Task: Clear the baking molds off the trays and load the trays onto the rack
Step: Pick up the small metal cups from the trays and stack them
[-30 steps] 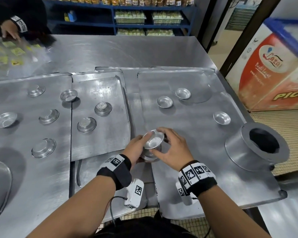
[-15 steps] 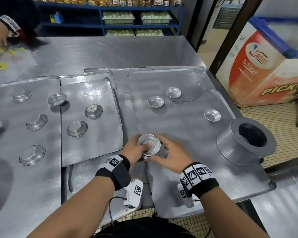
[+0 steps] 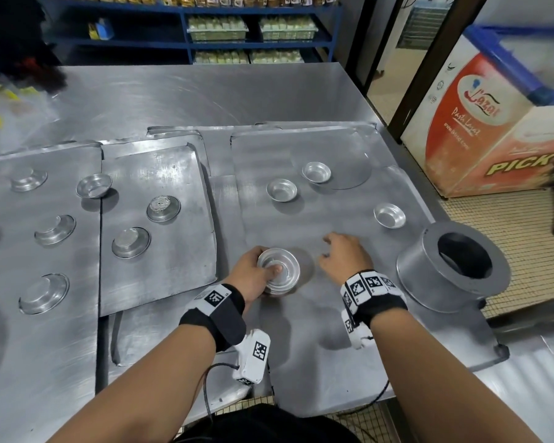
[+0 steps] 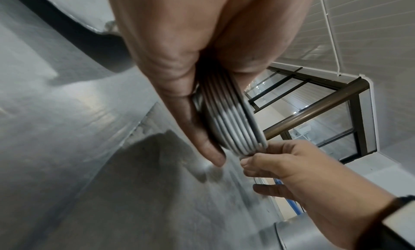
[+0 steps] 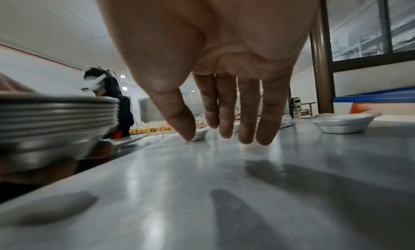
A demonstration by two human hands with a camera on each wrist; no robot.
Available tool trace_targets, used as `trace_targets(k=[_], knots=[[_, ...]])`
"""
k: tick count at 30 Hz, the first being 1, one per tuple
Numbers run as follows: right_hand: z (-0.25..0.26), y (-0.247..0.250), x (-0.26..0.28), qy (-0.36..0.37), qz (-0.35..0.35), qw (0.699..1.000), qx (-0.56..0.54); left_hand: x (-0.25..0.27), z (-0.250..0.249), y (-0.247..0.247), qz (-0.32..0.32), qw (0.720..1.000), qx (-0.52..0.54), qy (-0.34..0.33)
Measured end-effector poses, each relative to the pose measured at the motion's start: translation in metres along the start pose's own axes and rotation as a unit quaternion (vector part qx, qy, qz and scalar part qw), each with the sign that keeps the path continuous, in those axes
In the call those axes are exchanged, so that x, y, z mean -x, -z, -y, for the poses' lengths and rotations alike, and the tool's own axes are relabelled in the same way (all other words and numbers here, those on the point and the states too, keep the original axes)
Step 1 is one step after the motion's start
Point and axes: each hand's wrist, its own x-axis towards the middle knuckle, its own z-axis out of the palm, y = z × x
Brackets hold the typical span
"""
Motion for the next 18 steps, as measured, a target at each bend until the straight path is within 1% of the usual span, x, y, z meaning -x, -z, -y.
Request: trace_targets(k=[7,14,18], knots=[[-0.031,0.024,-0.047,-0.102,-0.055,0.992,0.057,-0.011,-0.005,-0.010,0.011,1.000,0.001,0.000],[-0.054,0.033,-0.082,-0.226,-0.075,0.970,0.035,-0.018,-0.004,-0.018,0.007,1.000,-0.022,-0.014],[-0.065,0.039,-0.102,-0.295,-0.050,0.954,-0.017,-0.020,0.000,-0.020,-0.012,1.000,-0.019,-0.015]])
